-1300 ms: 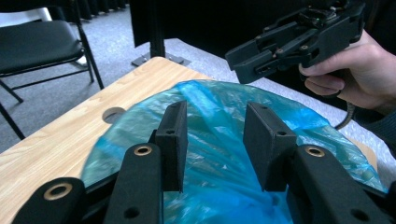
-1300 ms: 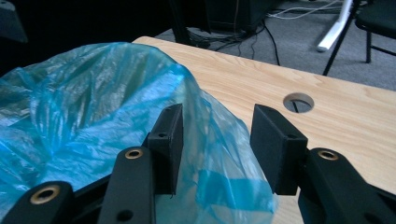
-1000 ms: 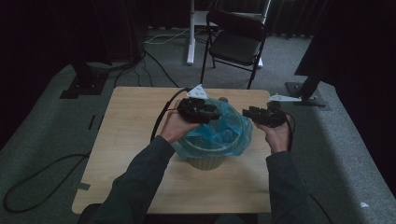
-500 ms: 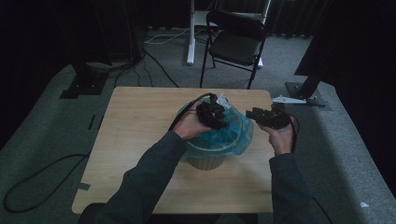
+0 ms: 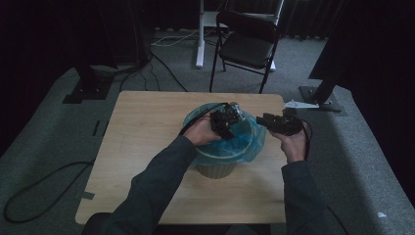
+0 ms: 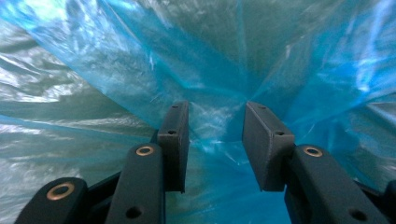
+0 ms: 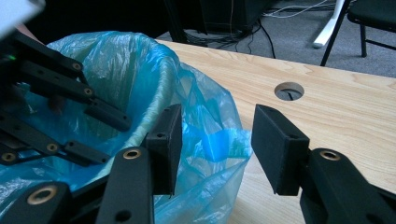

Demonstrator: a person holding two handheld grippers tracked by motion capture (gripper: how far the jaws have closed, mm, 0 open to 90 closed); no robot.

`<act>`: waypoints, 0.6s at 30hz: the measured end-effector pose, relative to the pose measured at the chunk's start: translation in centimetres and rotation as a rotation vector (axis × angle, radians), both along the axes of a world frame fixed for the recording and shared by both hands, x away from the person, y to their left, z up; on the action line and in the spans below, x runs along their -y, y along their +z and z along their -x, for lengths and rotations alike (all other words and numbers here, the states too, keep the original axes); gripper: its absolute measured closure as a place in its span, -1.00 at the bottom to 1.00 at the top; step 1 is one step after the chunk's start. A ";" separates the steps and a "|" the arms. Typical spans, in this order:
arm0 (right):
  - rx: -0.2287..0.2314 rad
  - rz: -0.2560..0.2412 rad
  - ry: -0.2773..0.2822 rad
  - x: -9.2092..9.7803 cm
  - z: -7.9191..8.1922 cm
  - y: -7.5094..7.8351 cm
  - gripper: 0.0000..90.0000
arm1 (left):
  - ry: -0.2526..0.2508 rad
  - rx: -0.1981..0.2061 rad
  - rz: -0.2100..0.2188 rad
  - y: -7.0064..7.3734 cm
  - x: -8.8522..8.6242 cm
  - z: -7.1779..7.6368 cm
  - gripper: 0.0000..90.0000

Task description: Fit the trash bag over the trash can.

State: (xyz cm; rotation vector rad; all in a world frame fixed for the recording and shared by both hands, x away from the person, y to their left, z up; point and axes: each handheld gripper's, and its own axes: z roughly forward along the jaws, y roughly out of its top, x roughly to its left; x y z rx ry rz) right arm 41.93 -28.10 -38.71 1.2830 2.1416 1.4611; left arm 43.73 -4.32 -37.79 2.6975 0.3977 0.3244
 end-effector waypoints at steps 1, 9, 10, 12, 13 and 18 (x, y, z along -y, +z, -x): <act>0.000 0.001 0.001 0.0 0.0 0.0 0.17 | 0.000 -0.007 -0.006 -0.1 0.1 -0.1 0.36; 0.003 0.003 0.005 0.1 0.0 -0.1 0.16 | 0.006 -0.054 -0.078 -0.9 0.4 -0.5 0.34; 0.002 0.003 0.005 0.1 0.0 0.0 0.16 | 0.011 -0.052 -0.081 -0.9 0.4 -0.5 0.33; 0.004 0.002 0.005 0.1 0.0 0.0 0.16 | 0.020 -0.034 -0.081 -0.8 0.3 -0.5 0.33; 0.005 0.002 0.005 0.1 0.0 0.0 0.16 | 0.023 -0.020 -0.071 -0.6 0.2 -0.5 0.33; 0.005 0.002 0.003 0.3 0.1 0.0 0.16 | 0.048 0.015 0.085 1.1 -1.2 -0.6 0.31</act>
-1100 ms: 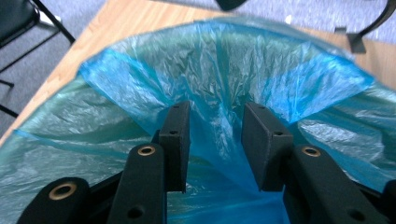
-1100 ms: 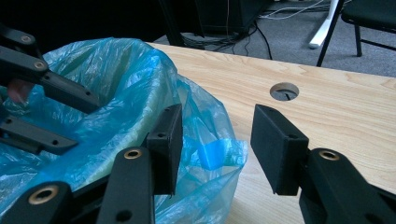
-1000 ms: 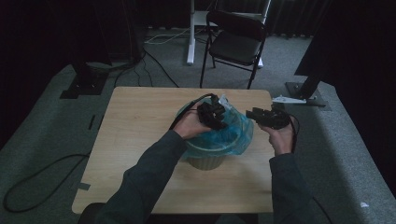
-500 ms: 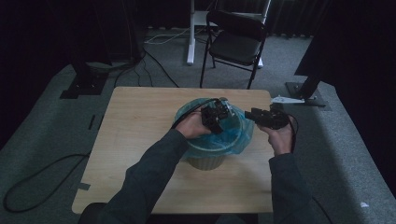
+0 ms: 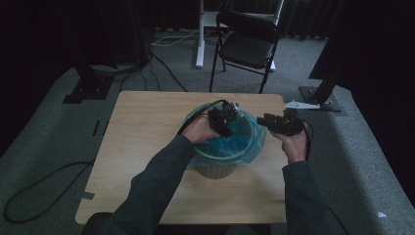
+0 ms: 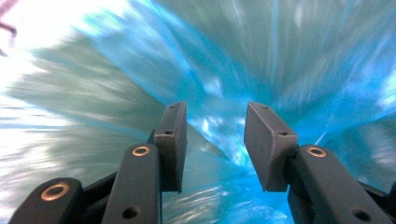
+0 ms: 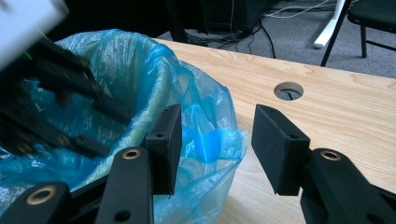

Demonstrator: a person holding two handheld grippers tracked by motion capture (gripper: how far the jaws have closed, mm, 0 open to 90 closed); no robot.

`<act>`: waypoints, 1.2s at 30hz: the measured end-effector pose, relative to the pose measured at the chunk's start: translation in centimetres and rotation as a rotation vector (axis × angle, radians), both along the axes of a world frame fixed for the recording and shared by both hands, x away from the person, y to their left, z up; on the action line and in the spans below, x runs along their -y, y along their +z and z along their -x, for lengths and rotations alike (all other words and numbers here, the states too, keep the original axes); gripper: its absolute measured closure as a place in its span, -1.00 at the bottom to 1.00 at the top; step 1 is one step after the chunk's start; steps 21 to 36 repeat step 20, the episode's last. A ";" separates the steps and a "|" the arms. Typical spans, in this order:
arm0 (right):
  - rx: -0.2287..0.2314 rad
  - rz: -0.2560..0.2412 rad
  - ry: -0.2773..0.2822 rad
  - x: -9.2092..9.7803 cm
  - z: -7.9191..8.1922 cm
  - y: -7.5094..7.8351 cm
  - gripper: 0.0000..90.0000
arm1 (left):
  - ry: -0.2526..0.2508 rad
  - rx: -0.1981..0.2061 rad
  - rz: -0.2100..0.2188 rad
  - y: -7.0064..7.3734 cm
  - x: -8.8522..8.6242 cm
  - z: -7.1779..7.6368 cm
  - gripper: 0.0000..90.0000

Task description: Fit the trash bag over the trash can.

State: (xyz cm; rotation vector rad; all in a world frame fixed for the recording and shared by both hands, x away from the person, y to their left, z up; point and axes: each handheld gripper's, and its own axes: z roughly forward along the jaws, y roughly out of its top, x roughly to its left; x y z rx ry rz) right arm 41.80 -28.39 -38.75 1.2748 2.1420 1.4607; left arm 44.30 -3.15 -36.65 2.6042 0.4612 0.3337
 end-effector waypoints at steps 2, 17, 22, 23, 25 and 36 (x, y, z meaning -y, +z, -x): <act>0.000 -0.001 0.000 0.1 0.0 0.0 0.16 | 0.050 0.041 0.117 1.4 -1.6 -0.1 0.30; -0.001 0.002 -0.002 -0.1 0.0 -0.1 0.14 | 0.321 0.253 0.456 4.7 -9.6 0.0 0.29; -0.002 0.006 -0.001 -0.2 -0.1 -0.2 0.12 | 0.328 0.249 0.459 4.6 -9.8 -0.1 0.29; -0.002 0.006 -0.001 -0.2 -0.1 -0.2 0.12 | 0.328 0.249 0.459 4.6 -9.8 -0.1 0.29; -0.002 0.006 -0.001 -0.2 -0.1 -0.2 0.12 | 0.328 0.249 0.459 4.6 -9.8 -0.1 0.29; -0.002 0.006 -0.001 -0.2 -0.1 -0.2 0.12 | 0.328 0.249 0.459 4.6 -9.8 -0.1 0.29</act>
